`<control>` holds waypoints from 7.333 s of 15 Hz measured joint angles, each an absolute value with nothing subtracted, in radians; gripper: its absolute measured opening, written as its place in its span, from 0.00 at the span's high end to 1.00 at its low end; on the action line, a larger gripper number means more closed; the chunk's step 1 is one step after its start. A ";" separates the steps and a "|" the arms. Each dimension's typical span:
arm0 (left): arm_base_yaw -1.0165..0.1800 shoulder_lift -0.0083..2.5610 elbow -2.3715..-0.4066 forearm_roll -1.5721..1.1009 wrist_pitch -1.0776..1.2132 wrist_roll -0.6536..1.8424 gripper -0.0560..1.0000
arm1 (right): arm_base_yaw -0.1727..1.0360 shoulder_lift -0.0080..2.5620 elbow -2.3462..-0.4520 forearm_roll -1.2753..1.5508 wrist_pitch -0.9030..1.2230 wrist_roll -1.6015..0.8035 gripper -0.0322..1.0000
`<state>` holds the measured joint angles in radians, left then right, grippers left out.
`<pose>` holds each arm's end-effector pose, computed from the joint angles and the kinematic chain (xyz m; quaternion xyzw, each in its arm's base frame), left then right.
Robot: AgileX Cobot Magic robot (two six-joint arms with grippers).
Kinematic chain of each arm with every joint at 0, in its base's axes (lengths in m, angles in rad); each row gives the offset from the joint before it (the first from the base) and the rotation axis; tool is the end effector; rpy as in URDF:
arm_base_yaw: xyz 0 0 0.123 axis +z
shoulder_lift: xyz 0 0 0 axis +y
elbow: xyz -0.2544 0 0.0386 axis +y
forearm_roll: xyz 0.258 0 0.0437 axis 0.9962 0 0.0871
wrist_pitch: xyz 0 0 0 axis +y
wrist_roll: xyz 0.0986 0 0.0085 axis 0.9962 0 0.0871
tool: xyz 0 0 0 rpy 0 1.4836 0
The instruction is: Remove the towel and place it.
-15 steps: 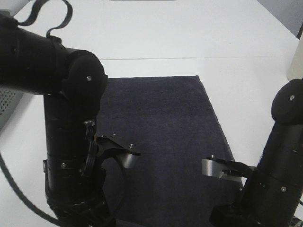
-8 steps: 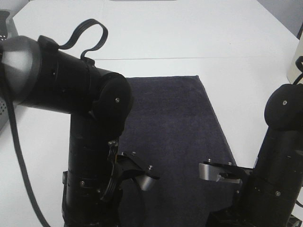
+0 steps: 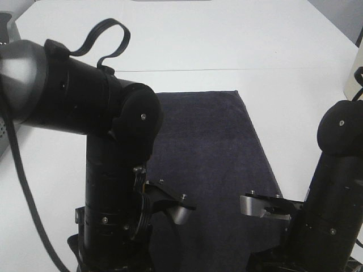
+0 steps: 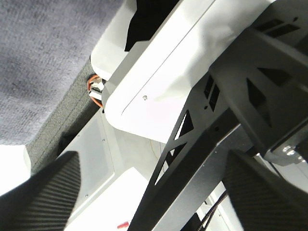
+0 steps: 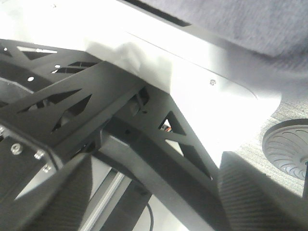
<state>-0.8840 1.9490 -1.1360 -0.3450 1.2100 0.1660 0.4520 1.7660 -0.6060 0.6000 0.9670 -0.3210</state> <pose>0.1705 -0.2573 0.0995 -0.4088 -0.8828 0.0747 0.2190 0.1580 0.1279 0.0646 0.1467 -0.9435 -0.1827 0.2344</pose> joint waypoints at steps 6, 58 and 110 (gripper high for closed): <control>-0.872 1.892 -1.249 -0.355 1.214 0.163 0.18 | 0.445 1.625 -0.759 0.523 1.053 -0.292 0.25; -0.178 2.659 -2.246 -0.667 1.013 0.278 0.39 | 0.099 2.746 -2.429 0.556 1.138 -0.262 0.50; -0.186 2.676 -2.486 -0.376 0.576 0.523 0.28 | 0.084 2.722 -2.676 0.495 0.970 -0.303 0.22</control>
